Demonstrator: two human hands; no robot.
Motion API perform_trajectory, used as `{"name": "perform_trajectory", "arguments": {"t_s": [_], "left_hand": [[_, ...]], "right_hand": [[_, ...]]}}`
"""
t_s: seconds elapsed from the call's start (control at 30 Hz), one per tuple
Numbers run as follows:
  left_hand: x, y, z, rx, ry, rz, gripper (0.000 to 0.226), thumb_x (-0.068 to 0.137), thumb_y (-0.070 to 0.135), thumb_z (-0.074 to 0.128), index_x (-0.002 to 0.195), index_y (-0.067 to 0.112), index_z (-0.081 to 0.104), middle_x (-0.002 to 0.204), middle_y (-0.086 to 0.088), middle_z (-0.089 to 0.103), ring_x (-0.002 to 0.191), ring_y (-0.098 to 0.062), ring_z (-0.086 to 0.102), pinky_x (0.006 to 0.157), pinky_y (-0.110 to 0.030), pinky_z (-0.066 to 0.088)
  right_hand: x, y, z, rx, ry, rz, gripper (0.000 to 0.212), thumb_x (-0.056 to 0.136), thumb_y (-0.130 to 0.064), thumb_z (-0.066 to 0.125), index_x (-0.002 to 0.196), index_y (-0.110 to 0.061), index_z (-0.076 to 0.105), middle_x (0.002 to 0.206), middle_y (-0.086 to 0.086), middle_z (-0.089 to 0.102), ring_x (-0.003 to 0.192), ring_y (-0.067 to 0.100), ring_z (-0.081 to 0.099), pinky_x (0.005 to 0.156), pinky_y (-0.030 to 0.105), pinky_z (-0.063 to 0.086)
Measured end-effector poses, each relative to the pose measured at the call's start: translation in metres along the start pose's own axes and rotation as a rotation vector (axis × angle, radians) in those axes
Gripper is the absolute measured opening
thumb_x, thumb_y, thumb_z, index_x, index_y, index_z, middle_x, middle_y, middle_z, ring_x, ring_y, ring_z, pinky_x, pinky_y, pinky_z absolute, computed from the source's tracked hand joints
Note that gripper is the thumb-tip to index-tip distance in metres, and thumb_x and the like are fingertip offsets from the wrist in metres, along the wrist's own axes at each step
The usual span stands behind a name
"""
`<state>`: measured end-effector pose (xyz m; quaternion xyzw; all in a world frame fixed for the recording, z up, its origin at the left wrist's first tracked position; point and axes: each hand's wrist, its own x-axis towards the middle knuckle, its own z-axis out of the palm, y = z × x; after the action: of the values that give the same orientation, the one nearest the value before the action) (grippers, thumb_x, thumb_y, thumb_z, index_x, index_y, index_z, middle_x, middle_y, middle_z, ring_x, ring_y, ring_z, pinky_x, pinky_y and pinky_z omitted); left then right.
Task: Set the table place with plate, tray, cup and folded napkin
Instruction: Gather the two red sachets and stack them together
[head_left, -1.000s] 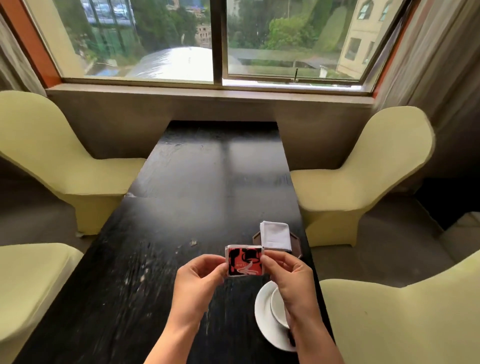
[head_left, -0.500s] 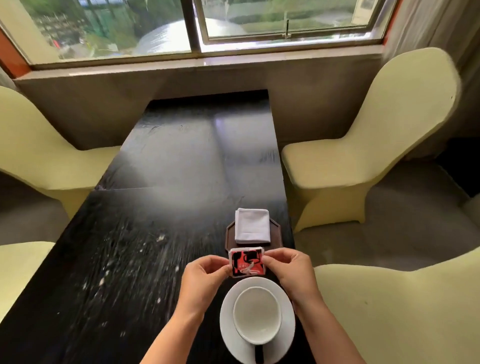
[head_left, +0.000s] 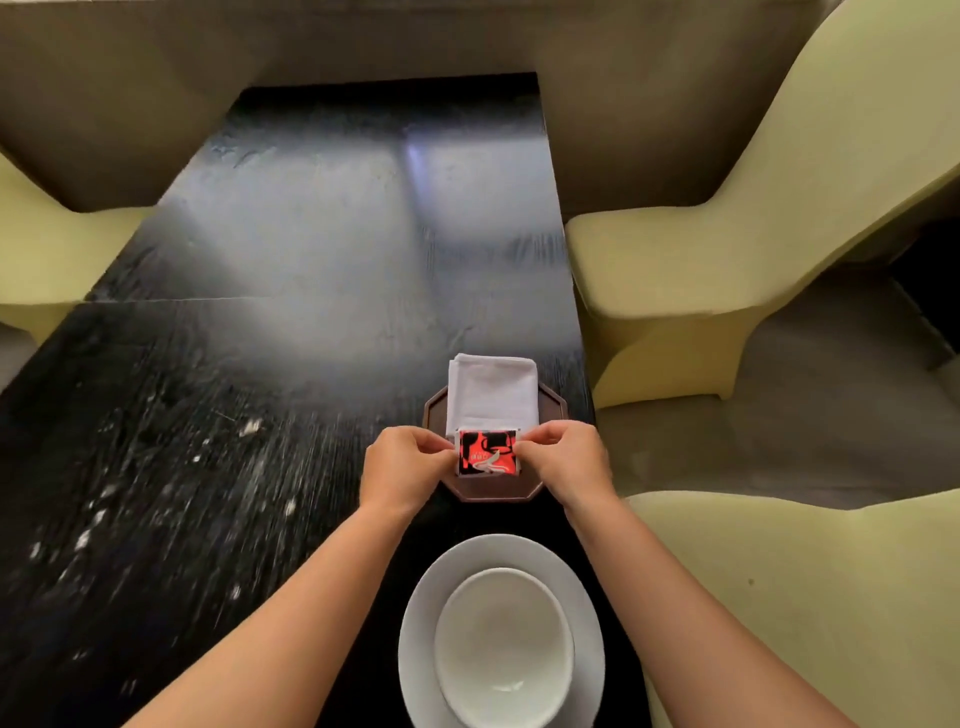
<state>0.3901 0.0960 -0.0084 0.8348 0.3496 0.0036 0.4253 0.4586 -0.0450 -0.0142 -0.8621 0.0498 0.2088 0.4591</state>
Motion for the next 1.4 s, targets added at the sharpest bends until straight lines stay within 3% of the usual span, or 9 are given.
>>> {"name": "perform_trajectory", "arguments": {"t_s": [0.2, 0.37, 0.7, 0.87, 1.07, 1.2, 1.3, 1.4], "left_hand": [[0.001, -0.012, 0.018, 0.047, 0.006, -0.049, 0.011, 0.078, 0.017, 0.067, 0.077, 0.022, 0.076, 0.083, 0.002, 0.074, 0.084, -0.016, 0.066, 0.084, -0.035, 0.052], [-0.002, -0.017, 0.029, 0.049, 0.042, -0.042, 0.012, 0.082, 0.018, 0.063, 0.085, 0.021, 0.075, 0.089, 0.0, 0.075, 0.087, -0.019, 0.066, 0.082, -0.036, 0.053], [-0.003, -0.022, 0.035, 0.127, 0.084, 0.018, 0.012, 0.081, 0.019, 0.063, 0.079, 0.02, 0.075, 0.087, 0.002, 0.072, 0.083, -0.017, 0.062, 0.069, -0.027, 0.044], [-0.005, -0.027, 0.035, 0.204, 0.128, 0.147, 0.008, 0.081, 0.018, 0.065, 0.078, 0.016, 0.072, 0.087, -0.001, 0.063, 0.088, -0.018, 0.057, 0.074, -0.032, 0.045], [-0.005, -0.031, 0.035, 0.163, 0.132, 0.174, 0.005, 0.08, 0.019, 0.067, 0.081, 0.015, 0.071, 0.083, 0.001, 0.059, 0.086, -0.018, 0.057, 0.076, -0.033, 0.047], [-0.008, -0.034, 0.032, 0.153, 0.142, 0.24, 0.01, 0.084, 0.02, 0.063, 0.091, 0.015, 0.069, 0.084, 0.005, 0.054, 0.08, -0.016, 0.055, 0.076, -0.034, 0.047], [-0.011, -0.031, 0.024, 0.194, 0.08, 0.307, 0.017, 0.088, 0.022, 0.057, 0.103, 0.017, 0.064, 0.085, 0.006, 0.053, 0.078, -0.015, 0.055, 0.078, -0.036, 0.047], [-0.018, -0.018, 0.004, 0.294, -0.092, 0.328, 0.026, 0.091, 0.027, 0.053, 0.116, 0.022, 0.057, 0.089, 0.007, 0.057, 0.084, -0.015, 0.058, 0.083, -0.04, 0.049]], "right_hand": [[0.001, 0.013, 0.011, -0.185, 0.047, 0.013, 0.014, 0.082, -0.025, 0.061, 0.069, -0.027, 0.065, 0.09, -0.005, 0.071, 0.089, 0.021, 0.056, 0.09, 0.037, 0.032], [0.002, 0.023, 0.017, -0.264, 0.089, -0.023, 0.015, 0.084, -0.027, 0.059, 0.07, -0.028, 0.063, 0.093, -0.006, 0.071, 0.094, 0.022, 0.059, 0.081, 0.033, 0.023], [0.004, 0.029, 0.022, -0.352, 0.164, -0.102, 0.017, 0.086, -0.03, 0.056, 0.071, -0.028, 0.063, 0.086, -0.006, 0.072, 0.088, 0.022, 0.061, 0.077, 0.032, 0.021], [0.004, 0.031, 0.021, -0.437, 0.19, -0.176, 0.014, 0.086, -0.031, 0.055, 0.08, -0.026, 0.067, 0.088, -0.007, 0.072, 0.09, 0.02, 0.062, 0.076, 0.032, 0.021], [0.005, 0.033, 0.019, -0.442, 0.189, -0.204, 0.017, 0.086, -0.037, 0.056, 0.079, -0.025, 0.066, 0.088, -0.007, 0.071, 0.09, 0.019, 0.061, 0.078, 0.033, 0.021], [0.003, 0.034, 0.016, -0.458, 0.185, -0.231, 0.018, 0.088, -0.037, 0.053, 0.08, -0.025, 0.064, 0.088, -0.007, 0.07, 0.088, 0.018, 0.06, 0.078, 0.032, 0.021], [-0.003, 0.03, 0.012, -0.517, 0.152, -0.266, 0.016, 0.088, -0.035, 0.05, 0.086, -0.025, 0.062, 0.09, -0.005, 0.068, 0.09, 0.019, 0.059, 0.078, 0.033, 0.021], [-0.013, 0.013, 0.0, -0.577, 0.036, -0.28, 0.017, 0.088, -0.031, 0.05, 0.098, -0.025, 0.061, 0.096, -0.002, 0.067, 0.097, 0.022, 0.058, 0.081, 0.034, 0.026]]}}
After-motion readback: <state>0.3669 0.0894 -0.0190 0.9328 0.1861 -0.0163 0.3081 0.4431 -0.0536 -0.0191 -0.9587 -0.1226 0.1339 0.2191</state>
